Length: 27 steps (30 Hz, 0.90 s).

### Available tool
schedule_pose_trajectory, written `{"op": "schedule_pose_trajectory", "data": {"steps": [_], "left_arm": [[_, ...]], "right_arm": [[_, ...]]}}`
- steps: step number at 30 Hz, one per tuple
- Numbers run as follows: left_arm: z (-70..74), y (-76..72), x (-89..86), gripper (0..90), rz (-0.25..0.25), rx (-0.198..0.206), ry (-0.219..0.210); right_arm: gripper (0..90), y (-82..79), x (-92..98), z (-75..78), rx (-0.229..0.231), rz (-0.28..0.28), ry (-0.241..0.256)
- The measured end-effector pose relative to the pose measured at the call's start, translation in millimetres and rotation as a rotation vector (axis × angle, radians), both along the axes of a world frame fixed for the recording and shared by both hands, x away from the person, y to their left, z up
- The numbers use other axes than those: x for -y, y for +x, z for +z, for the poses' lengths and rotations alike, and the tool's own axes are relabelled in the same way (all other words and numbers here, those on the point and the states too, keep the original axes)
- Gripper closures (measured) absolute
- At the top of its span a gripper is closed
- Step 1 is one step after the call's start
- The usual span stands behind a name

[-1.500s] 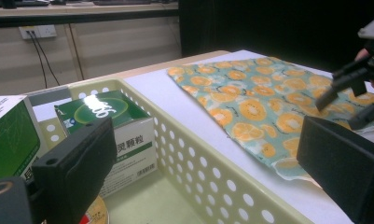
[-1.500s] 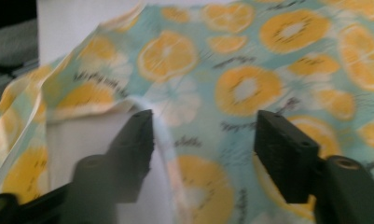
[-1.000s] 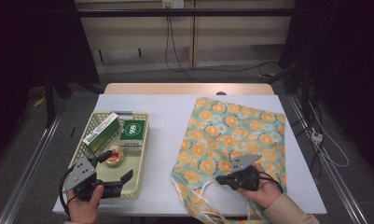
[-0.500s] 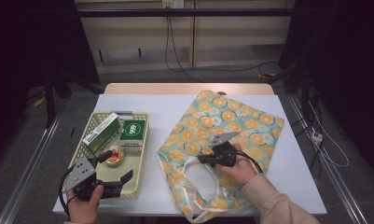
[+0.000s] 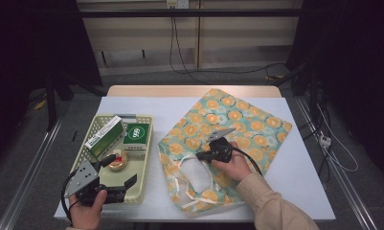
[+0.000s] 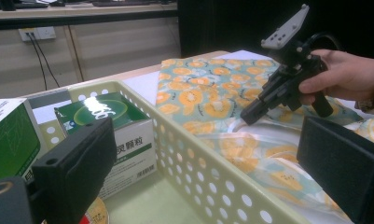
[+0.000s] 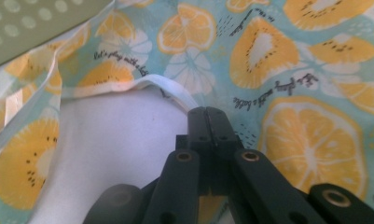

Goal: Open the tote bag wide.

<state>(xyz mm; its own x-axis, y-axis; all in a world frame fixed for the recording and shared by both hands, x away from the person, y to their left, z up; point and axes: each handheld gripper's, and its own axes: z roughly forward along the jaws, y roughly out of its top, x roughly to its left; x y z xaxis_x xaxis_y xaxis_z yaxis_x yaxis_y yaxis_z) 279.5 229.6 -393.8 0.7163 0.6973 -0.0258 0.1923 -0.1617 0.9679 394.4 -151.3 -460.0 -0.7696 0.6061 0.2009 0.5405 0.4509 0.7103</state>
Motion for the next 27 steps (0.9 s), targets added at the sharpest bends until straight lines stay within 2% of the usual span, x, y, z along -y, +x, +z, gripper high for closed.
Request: {"op": "schedule_pose_trajectory", "data": {"steps": [3, 5, 6, 7, 10, 12, 14, 17, 19, 21, 23, 27], "left_arm": [[-0.7, 0.6, 0.1, 4.7, -0.001, -0.003, 0.003], [-0.7, 0.5, 0.1, 4.7, -0.001, -0.004, 0.005], [-0.7, 0.4, -0.1, 4.7, -0.001, -0.002, 0.007], [-0.6, 0.3, -0.1, 4.7, 0.000, -0.003, 0.004], [-0.4, 0.3, 0.1, 4.7, 0.001, -0.002, 0.003], [-0.4, 0.2, 0.0, 4.7, 0.001, -0.002, 0.005], [-0.6, 0.3, 0.1, 4.7, 0.001, -0.003, 0.007], [-0.1, 0.2, 0.6, 4.7, 0.001, 0.000, 0.012], [-0.2, 0.6, 1.1, 4.7, -0.001, 0.000, 0.013], [0.0, 0.7, 1.7, 4.7, -0.001, -0.001, 0.011], [0.6, 0.5, 1.7, 4.7, -0.002, 0.002, 0.012], [0.7, 0.4, 0.6, 4.7, 0.001, 0.002, 0.010]], "right_arm": [[88.0, -1.6, -1.8, -0.3, 0.007, 0.006, 0.002], [72.0, -3.7, -2.9, 1.5, 0.005, -0.005, 0.008], [57.3, -7.6, -3.1, 7.0, 0.029, -0.017, 0.010], [57.3, -7.6, -3.1, 7.0, 0.029, -0.017, 0.010], [42.2, -16.3, -0.9, 16.4, 0.027, -0.007, 0.034], [31.8, -24.0, 1.4, 21.6, 0.036, -0.012, 0.033], [29.1, -32.6, 2.9, 25.7, 0.042, 0.004, 0.043], [20.5, -46.3, 1.9, 29.2, 0.045, 0.040, 0.063], [18.7, -53.5, 0.1, 30.0, 0.056, 0.046, 0.083], [15.3, -58.1, -4.9, 31.0, 0.051, 0.064, 0.073], [15.6, -63.8, -11.4, 31.2, 0.044, 0.092, 0.082], [19.1, -77.4, -27.6, 23.5, 0.026, 0.175, 0.062]]}}
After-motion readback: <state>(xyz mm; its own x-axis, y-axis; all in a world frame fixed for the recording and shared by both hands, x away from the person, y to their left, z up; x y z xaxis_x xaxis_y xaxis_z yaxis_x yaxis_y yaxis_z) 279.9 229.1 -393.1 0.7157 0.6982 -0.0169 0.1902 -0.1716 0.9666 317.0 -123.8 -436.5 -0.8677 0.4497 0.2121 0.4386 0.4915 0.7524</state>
